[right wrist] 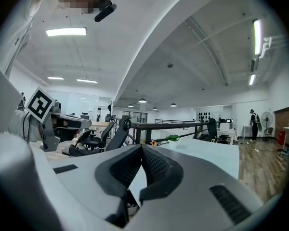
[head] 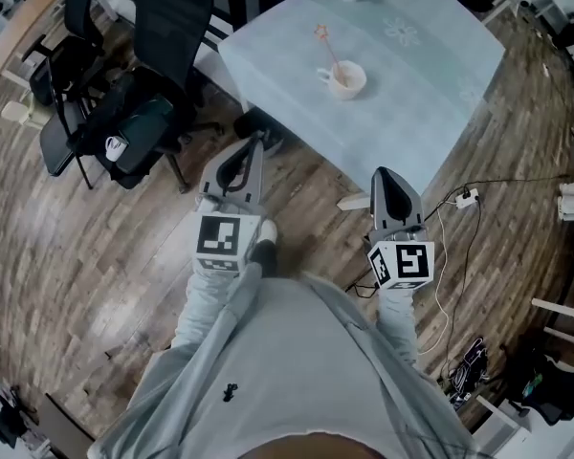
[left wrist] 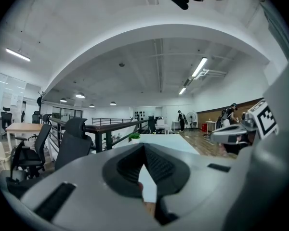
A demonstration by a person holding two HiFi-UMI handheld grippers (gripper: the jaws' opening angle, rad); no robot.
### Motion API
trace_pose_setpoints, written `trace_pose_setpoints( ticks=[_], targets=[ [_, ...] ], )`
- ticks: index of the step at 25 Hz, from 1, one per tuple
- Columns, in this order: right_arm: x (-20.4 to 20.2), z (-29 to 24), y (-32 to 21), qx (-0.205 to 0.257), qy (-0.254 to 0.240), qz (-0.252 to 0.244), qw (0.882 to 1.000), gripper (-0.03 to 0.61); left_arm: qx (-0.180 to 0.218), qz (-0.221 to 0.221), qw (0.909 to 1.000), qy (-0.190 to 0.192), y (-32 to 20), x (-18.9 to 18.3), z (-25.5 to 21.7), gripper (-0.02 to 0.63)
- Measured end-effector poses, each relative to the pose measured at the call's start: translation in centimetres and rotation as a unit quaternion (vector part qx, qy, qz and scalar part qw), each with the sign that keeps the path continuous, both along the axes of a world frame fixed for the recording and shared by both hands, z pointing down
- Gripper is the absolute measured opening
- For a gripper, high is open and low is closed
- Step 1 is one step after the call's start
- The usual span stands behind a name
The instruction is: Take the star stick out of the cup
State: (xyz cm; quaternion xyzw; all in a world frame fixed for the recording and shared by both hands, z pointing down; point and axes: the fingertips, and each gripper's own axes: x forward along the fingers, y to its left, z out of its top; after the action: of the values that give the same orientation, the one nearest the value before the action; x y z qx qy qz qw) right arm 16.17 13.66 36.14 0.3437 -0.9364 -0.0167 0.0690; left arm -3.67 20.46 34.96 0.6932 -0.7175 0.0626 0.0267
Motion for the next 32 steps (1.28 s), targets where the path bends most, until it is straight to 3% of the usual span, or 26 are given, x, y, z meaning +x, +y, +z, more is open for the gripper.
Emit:
trace_pose_setpoints(
  ticks=[4,10,21,26,32],
  targets=[
    [-2.5,-0.2,-3.3,0.001,-0.001,0.028,1.000,0.015,-0.003,0.000,1.0000,0.005,-3.4,-4.1,-0.1,0.018],
    [-4.5,0.9,-5.7,-0.009,0.009,0.059,0.998,0.015,-0.009,0.023,0.9997,0.003,-6.0,-7.2,0.9,0.018],
    [-6.0,3.5,-8.7,-0.043,0.006,0.080,0.996,0.015,-0.034,0.016,0.9990,0.022,-8.9,-10.1,4.0,0.018],
    [-7.4,4.0,-13.3,-0.037,0.003,0.079,0.996,0.015,-0.028,0.022,0.9992,0.018,-13.6,-11.0,4.3,0.018],
    [-9.2,3.2,-21.7,-0.030,-0.006,0.079,0.996,0.015,-0.015,0.033,0.9993,0.008,-22.8,-12.1,2.7,0.018]
  ],
)
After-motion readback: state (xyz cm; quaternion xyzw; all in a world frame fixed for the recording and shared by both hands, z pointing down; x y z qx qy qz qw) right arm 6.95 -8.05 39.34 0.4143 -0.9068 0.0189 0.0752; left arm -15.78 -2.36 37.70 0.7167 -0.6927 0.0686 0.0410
